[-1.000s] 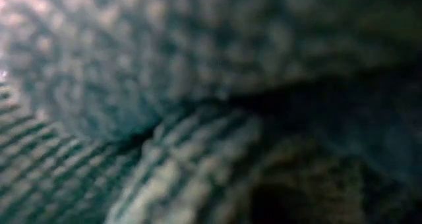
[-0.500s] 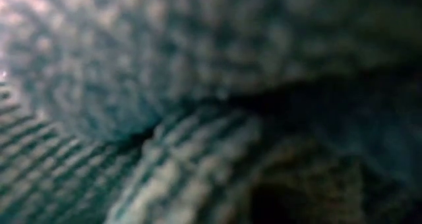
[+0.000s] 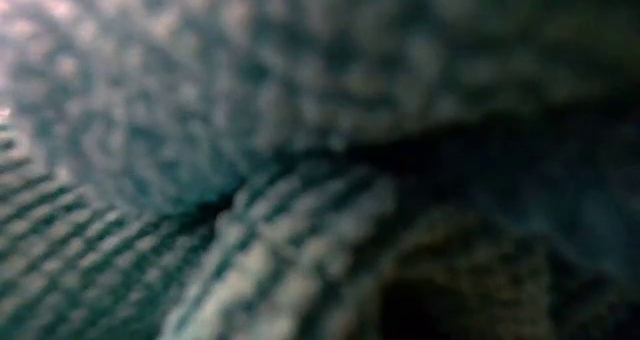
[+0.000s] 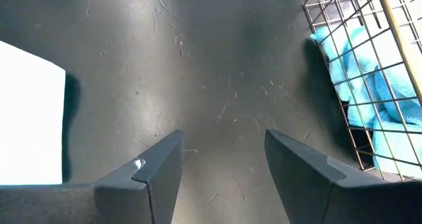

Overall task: Sort microfiber towel by color & place in baskets
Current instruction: Put the blue microfiber towel into the right wire basket

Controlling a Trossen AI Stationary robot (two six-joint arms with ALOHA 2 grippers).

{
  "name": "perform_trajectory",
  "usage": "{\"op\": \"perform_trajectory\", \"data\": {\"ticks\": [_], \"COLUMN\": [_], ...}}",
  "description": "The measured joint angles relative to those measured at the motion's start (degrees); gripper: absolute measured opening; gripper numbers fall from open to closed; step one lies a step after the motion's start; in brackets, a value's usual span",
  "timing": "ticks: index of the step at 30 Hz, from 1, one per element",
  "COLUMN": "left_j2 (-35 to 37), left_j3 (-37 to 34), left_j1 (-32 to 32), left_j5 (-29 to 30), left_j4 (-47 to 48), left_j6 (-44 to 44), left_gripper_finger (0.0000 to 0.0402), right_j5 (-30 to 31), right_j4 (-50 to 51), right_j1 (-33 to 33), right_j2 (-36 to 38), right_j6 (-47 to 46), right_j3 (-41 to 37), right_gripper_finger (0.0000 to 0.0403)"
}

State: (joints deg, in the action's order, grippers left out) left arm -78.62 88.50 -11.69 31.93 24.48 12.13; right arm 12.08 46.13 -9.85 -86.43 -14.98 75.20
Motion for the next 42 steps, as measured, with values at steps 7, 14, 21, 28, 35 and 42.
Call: {"op": "perform_trajectory", "data": {"ticks": [7,14,21,28,35,42], "left_j2": [-8.6,-18.9,-29.0,-33.4,-32.8,-32.7], "left_j3": [11.0,25.4,39.5,43.6,41.6,42.0], "left_j1": [-2.9,-4.1,-4.2,-4.4,-5.1,-5.2], "left_j5": [-0.1,-0.1,-1.5,-2.2,-8.7,-13.6], "left_j4": [1.4,11.9,26.2,36.0,38.3,39.6], "left_j6": [4.0,3.9,4.3,5.6,3.8,2.4], "left_gripper_finger": [0.0,0.0,0.0,0.0005,0.0016,0.0045], "right_j5": [0.0,0.0,0.0,-0.1,-0.2,-0.3], "right_j4": [0.0,0.0,0.3,0.5,0.5,0.5], "right_j1": [0.0,0.0,0.0,0.0,0.0,0.0], "right_j2": [0.0,0.0,0.0,0.0,0.0,0.0], "right_j6": [0.0,-0.5,-0.9,-2.0,-2.3,-3.9], "right_j3": [0.0,0.0,0.0,-0.8,-2.1,-4.3], "right_gripper_finger": [0.0206,0.0206,0.0206,0.0206,0.0206,0.0206]}}
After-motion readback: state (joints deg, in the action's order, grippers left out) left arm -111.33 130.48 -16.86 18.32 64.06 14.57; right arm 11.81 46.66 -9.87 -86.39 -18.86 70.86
